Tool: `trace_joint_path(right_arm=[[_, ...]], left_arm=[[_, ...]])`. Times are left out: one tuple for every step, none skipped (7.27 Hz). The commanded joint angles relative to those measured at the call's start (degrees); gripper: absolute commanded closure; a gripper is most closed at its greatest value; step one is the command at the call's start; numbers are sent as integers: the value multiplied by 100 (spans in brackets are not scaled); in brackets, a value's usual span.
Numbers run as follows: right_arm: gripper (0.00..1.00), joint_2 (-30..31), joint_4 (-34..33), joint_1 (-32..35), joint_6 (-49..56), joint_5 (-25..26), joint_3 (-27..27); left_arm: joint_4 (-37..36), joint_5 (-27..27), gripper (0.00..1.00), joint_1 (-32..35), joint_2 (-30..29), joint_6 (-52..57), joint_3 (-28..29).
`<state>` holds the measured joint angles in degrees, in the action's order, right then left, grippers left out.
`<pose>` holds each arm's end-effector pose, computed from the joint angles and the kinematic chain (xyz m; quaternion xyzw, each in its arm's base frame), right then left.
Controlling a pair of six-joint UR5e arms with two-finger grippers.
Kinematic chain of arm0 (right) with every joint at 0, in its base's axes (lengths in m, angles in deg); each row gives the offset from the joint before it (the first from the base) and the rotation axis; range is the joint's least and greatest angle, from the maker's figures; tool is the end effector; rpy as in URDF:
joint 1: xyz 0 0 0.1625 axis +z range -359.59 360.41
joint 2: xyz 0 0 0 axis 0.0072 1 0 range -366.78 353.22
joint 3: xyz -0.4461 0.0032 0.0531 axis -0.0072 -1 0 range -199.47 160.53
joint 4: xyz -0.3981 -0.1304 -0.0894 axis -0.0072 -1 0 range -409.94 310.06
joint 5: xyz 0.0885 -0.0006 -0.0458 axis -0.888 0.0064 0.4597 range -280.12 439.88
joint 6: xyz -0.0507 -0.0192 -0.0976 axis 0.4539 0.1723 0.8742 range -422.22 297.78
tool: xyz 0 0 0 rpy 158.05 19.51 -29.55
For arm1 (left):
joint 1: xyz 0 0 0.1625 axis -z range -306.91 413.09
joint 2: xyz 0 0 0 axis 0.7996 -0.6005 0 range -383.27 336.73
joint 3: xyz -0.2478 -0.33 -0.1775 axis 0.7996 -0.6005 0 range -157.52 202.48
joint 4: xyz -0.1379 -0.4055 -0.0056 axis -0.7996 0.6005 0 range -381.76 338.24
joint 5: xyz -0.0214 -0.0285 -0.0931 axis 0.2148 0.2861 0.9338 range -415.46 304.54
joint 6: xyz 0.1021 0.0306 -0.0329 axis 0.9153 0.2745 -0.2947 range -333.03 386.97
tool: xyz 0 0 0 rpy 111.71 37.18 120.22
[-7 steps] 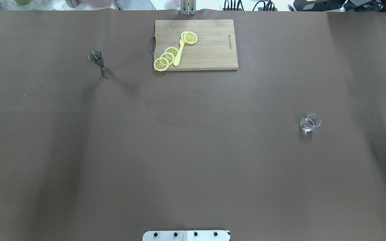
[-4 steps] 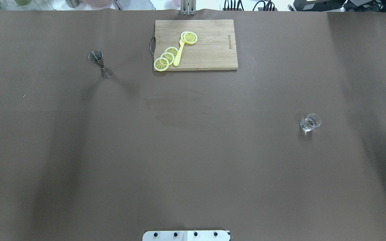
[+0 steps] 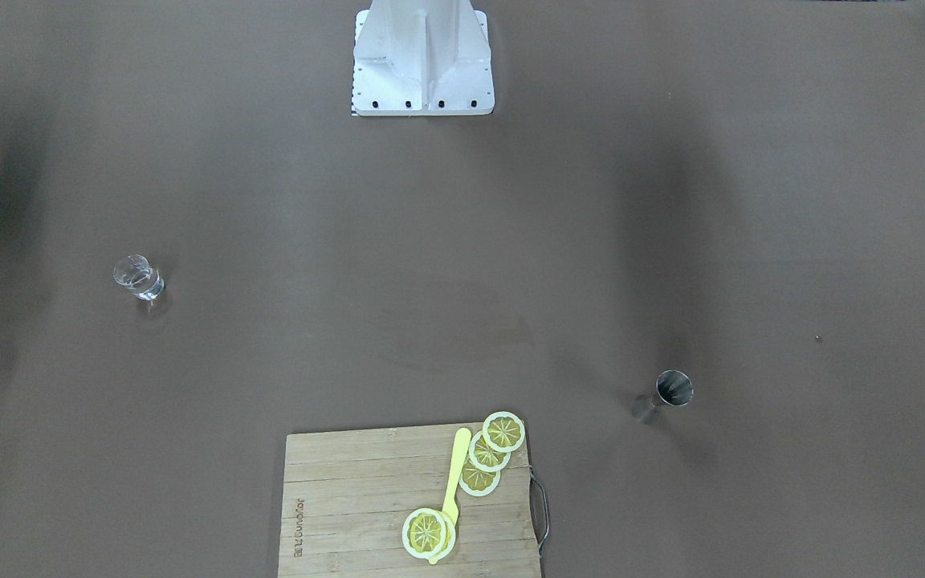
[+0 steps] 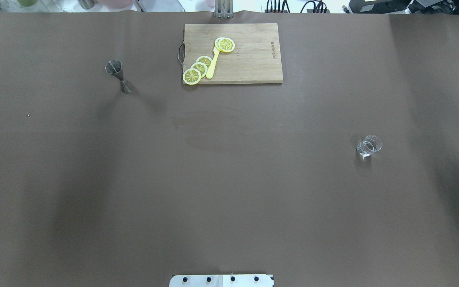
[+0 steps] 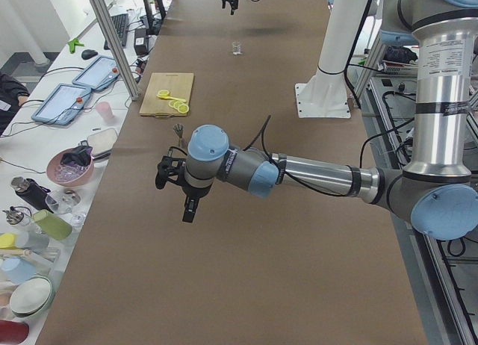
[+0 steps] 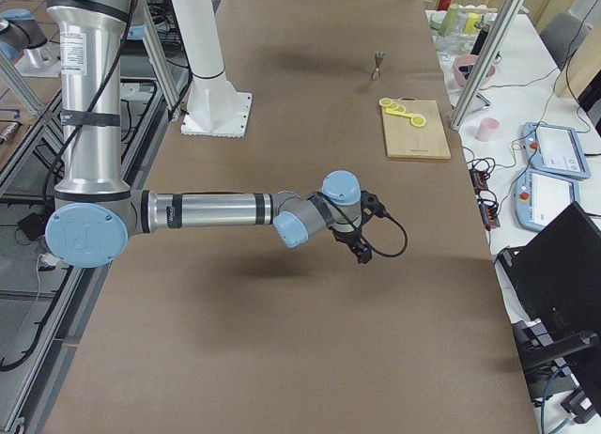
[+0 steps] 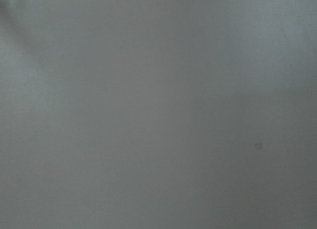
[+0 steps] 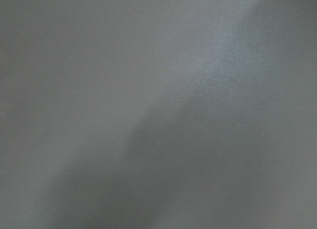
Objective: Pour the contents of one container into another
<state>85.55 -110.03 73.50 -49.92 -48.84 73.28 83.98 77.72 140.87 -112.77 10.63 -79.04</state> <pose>-0.0903 -0.5147 0.6333 0.2337 -0.3296 -0.3135 0.8593 -0.0367 -0.5231 0.5617 0.1546 0.3879 -0.0267 0.9082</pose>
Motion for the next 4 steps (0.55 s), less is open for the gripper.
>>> trace_joint_path(right_arm=[[0,-48,32,100,511,-99,50],[0,-75,50,100,633,-309,146],[0,-223,76,39,591,-406,138],[0,-399,77,-31,538,-564,138]], left_arm=[[252,-903,3,-950,-304,-1171,-341],[689,-1281,3,-1434,-435,-1822,-369],[1163,-1929,3,-2074,-523,-2420,-343],[1464,-2545,3,-2689,-585,-2905,-282]])
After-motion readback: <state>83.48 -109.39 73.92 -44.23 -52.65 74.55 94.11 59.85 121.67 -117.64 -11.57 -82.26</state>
